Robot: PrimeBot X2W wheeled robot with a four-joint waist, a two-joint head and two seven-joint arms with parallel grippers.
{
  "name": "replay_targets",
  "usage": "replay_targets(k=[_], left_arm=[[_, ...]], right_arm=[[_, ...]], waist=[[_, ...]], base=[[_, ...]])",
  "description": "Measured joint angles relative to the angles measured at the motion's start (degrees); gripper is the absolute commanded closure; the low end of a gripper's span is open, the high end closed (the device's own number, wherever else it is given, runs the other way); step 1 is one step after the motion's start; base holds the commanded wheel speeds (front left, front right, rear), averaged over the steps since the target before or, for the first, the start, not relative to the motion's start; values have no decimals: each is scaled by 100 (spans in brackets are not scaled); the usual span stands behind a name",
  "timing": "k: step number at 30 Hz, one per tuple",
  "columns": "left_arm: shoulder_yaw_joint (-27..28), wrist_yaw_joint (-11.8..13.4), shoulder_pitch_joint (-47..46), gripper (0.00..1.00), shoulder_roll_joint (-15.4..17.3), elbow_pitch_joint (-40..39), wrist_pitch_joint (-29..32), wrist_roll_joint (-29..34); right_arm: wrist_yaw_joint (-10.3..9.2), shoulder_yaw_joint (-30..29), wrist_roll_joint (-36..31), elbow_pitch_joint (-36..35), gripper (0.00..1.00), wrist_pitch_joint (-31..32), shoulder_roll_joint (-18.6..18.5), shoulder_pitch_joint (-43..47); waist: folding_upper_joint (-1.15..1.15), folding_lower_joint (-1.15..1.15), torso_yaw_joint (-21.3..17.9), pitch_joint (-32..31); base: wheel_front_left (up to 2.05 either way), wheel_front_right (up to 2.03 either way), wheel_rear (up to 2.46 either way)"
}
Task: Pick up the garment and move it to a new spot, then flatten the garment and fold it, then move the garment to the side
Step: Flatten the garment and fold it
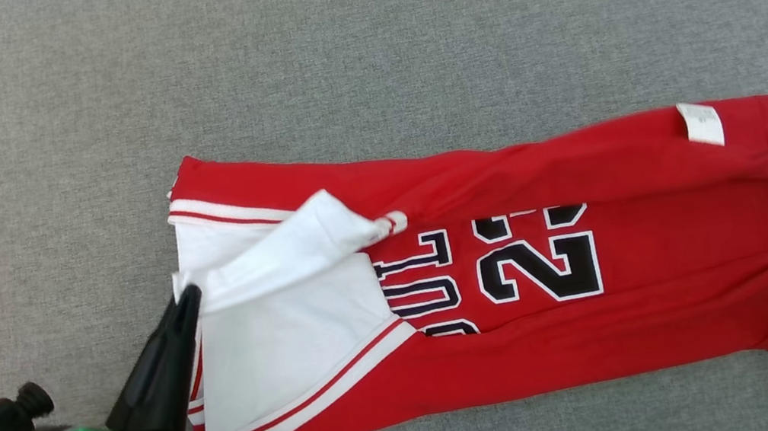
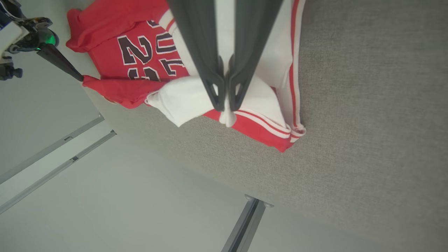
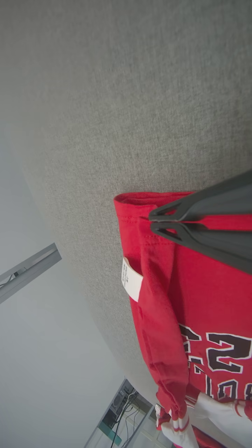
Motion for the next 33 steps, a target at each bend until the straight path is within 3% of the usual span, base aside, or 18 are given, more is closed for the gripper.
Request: replay_targets(k=[6, 7, 10, 11, 12, 14, 19, 25, 29, 33], left_arm=[[-164, -83, 250, 100, -113, 258, 142, -285], [-216, -83, 252, 100, -102, 357, 198, -286], [-297, -224, 246, 100, -237, 557, 266, -527], [-350, -226, 239, 100, -210, 664, 342, -503], [-377, -246, 240, 73, -187, 758, 383, -533], [-456, -359, 225, 0, -240, 845, 436, -594], [-90, -296, 168, 0, -377, 912, -190, -400], [231, -124, -177, 0, -493, 746, -700, -18], [280, 130, -475, 0, -524, 599, -861, 559], [328, 631, -840, 0, -595, 634, -971, 1379]], right_arm=[[0, -93, -112, 219, 100, -69, 199, 151], [0, -79, -161, 316, 93, -73, 240, 142], [0, -37, -214, 490, 0, -88, 416, 76], [0, -35, -218, 560, 0, -65, 437, 56], [0, -69, -221, 610, 0, -73, 460, 62], [0, -155, -178, 644, 0, -141, 583, 66], [-8, -1147, -998, 992, 0, -678, 981, 138], [-3, -1722, -1883, 681, 0, -799, 1692, -159], [-4, -1874, -2711, 300, 0, -731, 2206, -456], [-4, -1716, -3473, 12, 0, -638, 2418, -627]], waist=[[0, 0, -53, -49], [0, 0, -60, -53], [0, 0, -67, -65], [0, 0, -64, -73], [0, 0, -60, -85], [0, 0, -55, -117], [0, 0, -78, -237], [0, 0, -157, -393], [0, 0, -246, -510], [0, 0, -305, -614]], base=[[0, 0, 0], [0, 0, 0], [0, 0, 0], [0, 0, 0], [0, 0, 0], [0, 0, 0], [0, 0, 0], [0, 0, 0], [0, 0, 0], [0, 0, 0]])
